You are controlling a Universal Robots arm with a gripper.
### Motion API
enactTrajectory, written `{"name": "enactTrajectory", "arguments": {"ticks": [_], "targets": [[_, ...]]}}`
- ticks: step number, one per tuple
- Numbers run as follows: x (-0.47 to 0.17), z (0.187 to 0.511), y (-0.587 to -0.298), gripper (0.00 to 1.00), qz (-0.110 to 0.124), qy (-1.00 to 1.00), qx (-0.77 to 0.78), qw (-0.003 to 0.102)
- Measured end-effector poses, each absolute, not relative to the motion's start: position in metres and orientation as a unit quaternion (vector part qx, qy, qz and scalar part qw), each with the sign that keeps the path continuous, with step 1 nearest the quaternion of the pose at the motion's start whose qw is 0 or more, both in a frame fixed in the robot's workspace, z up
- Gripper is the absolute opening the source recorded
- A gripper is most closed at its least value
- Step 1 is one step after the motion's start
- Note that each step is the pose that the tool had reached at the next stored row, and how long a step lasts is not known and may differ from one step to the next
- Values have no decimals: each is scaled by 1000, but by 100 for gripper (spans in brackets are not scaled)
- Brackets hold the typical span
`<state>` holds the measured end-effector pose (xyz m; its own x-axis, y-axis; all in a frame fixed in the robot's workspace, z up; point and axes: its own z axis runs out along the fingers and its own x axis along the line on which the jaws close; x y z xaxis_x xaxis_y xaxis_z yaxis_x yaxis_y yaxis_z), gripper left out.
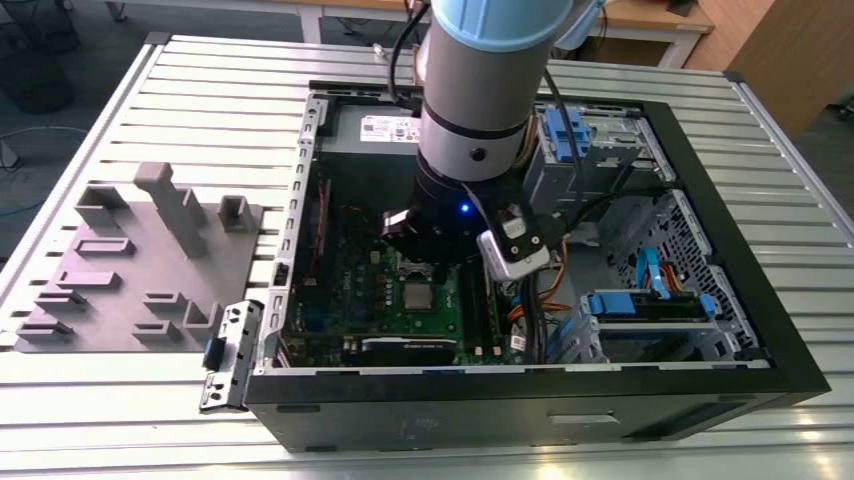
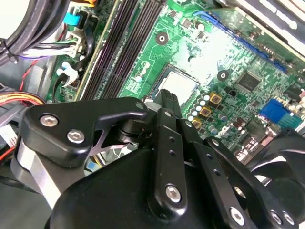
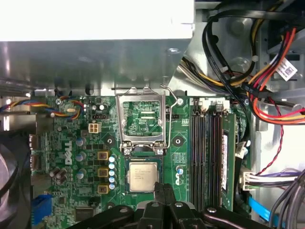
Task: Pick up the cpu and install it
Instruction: 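Close the cpu cover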
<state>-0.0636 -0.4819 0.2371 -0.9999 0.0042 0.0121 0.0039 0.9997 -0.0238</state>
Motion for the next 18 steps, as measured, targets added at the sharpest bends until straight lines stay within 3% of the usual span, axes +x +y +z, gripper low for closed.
{"name": "enactTrajectory", "arguments": {"ticks": [18], "targets": [[-52, 230, -479, 11, 3, -999, 49, 5]]}}
